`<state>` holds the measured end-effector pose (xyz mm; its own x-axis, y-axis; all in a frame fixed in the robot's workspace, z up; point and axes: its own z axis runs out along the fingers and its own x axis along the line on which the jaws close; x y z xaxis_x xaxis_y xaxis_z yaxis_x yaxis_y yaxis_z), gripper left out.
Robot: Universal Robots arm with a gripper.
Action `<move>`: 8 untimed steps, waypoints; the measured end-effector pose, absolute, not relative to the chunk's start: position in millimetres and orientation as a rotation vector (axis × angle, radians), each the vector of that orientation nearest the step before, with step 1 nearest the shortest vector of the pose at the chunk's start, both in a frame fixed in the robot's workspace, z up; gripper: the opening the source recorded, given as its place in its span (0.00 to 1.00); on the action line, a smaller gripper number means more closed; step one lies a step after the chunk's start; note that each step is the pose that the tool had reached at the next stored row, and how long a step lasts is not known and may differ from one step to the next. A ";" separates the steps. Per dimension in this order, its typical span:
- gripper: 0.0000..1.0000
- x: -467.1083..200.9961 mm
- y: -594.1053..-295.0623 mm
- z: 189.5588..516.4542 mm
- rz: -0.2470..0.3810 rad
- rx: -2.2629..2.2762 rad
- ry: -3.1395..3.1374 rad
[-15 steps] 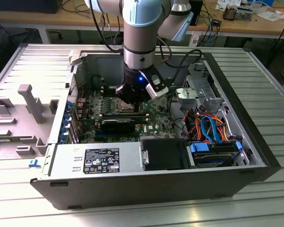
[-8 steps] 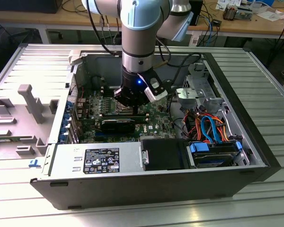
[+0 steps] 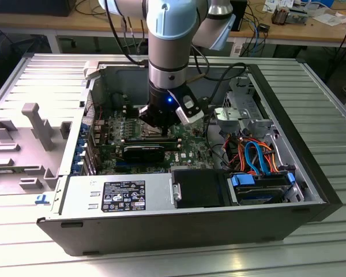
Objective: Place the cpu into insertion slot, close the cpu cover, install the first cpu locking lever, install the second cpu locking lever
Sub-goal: 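Install the second cpu locking lever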
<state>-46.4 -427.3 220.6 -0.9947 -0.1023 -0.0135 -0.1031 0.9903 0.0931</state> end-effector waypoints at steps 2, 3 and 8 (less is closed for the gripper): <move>0.11 -46.9 -433.3 220.6 0.198 -0.161 3.121; 0.11 -47.5 -440.4 220.6 0.202 -0.161 3.120; 0.11 -51.6 -446.3 220.6 0.312 -0.160 3.108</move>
<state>-51.6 -446.3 220.6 -0.9946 -0.1005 -0.0243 -0.1033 0.9749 0.1973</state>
